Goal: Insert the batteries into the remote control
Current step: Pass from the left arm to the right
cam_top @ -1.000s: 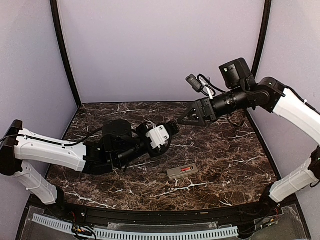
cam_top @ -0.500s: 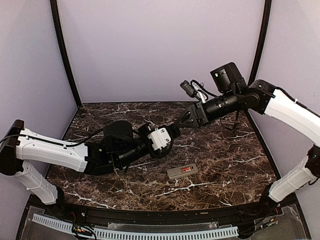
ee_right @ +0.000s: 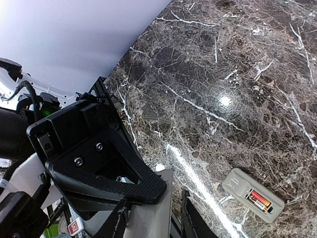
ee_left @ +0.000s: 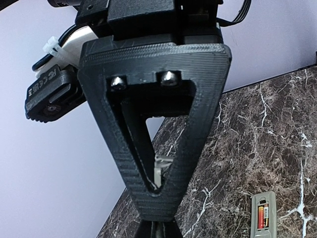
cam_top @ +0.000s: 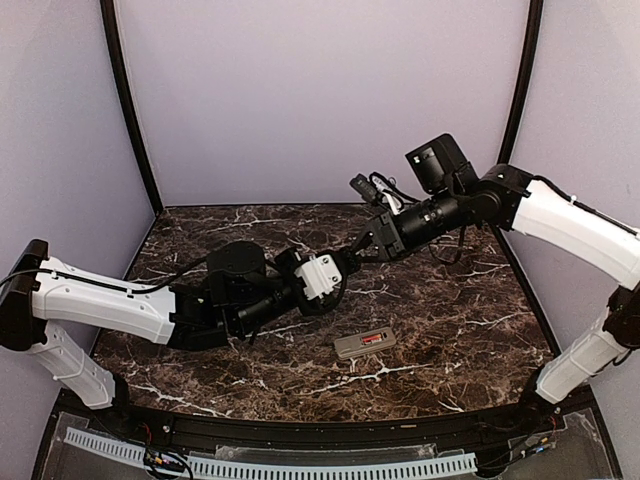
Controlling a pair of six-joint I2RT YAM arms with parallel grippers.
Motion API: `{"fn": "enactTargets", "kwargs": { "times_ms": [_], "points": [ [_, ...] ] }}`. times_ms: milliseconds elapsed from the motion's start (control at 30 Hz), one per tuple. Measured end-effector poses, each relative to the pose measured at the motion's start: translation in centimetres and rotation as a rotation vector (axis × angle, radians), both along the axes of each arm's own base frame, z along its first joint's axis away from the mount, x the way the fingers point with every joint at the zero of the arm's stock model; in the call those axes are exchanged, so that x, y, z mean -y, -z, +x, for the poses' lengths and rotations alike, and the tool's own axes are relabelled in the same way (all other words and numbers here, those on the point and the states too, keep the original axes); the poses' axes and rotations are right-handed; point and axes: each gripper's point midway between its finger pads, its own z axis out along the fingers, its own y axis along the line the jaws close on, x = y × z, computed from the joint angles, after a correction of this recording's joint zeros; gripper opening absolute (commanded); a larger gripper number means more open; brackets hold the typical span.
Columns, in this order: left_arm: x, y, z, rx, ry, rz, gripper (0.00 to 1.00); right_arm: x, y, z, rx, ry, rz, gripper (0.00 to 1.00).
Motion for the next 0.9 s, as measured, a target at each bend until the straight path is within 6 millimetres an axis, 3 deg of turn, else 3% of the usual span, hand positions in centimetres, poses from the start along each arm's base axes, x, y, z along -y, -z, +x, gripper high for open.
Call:
{"fn": "enactTargets", "kwargs": {
  "times_ms": [333, 433, 667, 900],
  "points": [
    [-0.12, 0.68, 0.06, -0.005, -0.006, 0.014, 0.0, 0.0, 0.48, -0.08, -0.011, -0.001, -0.005, 0.11],
    [-0.12, 0.68, 0.06, -0.005, -0.006, 0.014, 0.0, 0.0, 0.48, -0.09, -0.009, -0.002, -0.005, 0.0],
    [-0.18, 0.87, 0.07, -0.003, -0.009, 0.02, 0.01, -0.11, 0.63, -0.24, -0.012, -0.03, 0.001, 0.0],
    [-0.08, 0.74, -0.32, -0.006, 0.007, 0.01, 0.26, 0.04, 0.33, -0.39, 0.021, -0.09, 0.024, 0.0]
  ]
}}
